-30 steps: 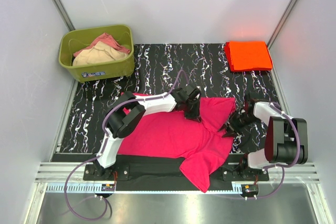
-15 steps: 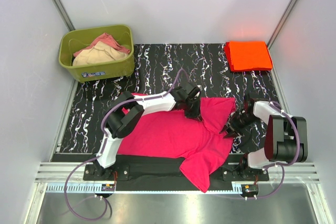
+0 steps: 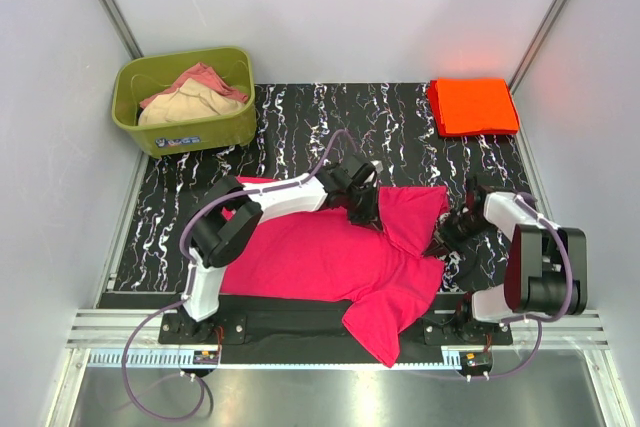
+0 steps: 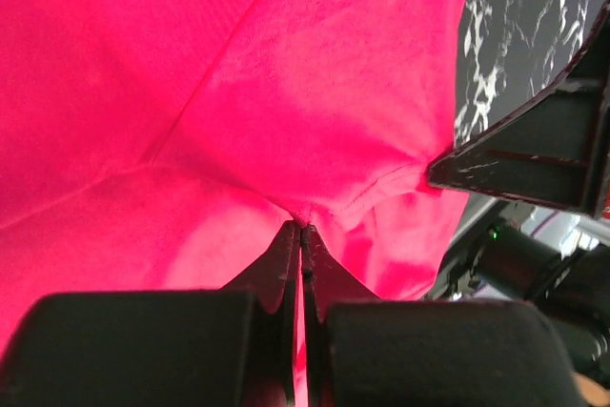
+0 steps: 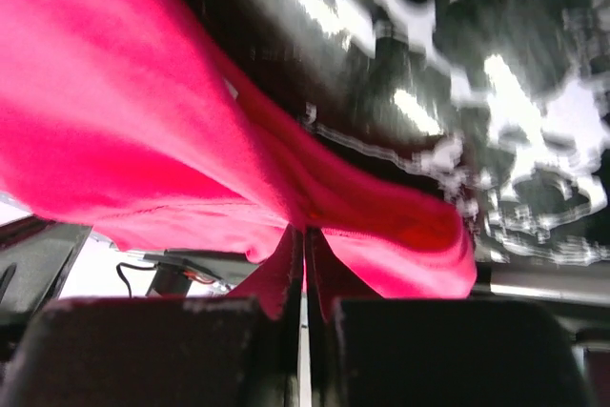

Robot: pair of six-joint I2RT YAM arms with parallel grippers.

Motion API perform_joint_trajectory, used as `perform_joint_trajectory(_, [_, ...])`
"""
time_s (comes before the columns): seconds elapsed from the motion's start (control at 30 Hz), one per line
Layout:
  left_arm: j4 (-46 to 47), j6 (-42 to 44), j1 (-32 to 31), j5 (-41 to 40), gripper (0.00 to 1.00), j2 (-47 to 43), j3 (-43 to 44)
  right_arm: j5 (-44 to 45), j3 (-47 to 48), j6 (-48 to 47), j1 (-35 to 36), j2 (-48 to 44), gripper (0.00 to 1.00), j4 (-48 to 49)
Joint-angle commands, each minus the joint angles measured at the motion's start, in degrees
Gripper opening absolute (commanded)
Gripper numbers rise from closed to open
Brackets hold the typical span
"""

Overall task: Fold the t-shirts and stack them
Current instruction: Fold the tshirt

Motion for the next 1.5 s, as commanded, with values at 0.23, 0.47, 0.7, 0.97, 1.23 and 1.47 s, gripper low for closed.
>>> perform_joint_trajectory(0.23, [0.1, 0.3, 1.1, 8.3, 0.0, -4.2, -4.0, 0.6, 2.5, -1.2, 0.4, -8.3, 0.0, -10.4])
perform_joint_trajectory(0.47, [0.3, 0.1, 1.4, 9.1, 0.0, -5.7, -5.7, 0.4, 3.8, -2.0, 0.4, -11.0, 0.0, -11.3])
perform_joint_trajectory(0.7, [0.4, 0.3, 1.6, 10.4, 0.0, -5.7, -4.7, -0.8, 4.4, -2.6, 0.4, -9.1, 0.06, -10.4])
perform_joint_trajectory(0.97, [2.0, -0.1, 1.6, 11.9, 0.0, -5.7, -5.8, -1.4, 4.3, -3.3, 0.4, -5.8, 0.19, -7.2])
perform_joint_trajectory(1.23, [2.6, 0.0, 1.6, 12.2, 0.0, -5.8, -6.2, -2.1, 2.9, -1.7, 0.4, -5.9, 0.0, -5.9])
perform_joint_trajectory(1.47, [2.7, 0.0, 1.8, 12.9, 0.0, -5.1, -5.7, -1.8, 0.9, -2.1, 0.4, -8.3, 0.39, -9.1])
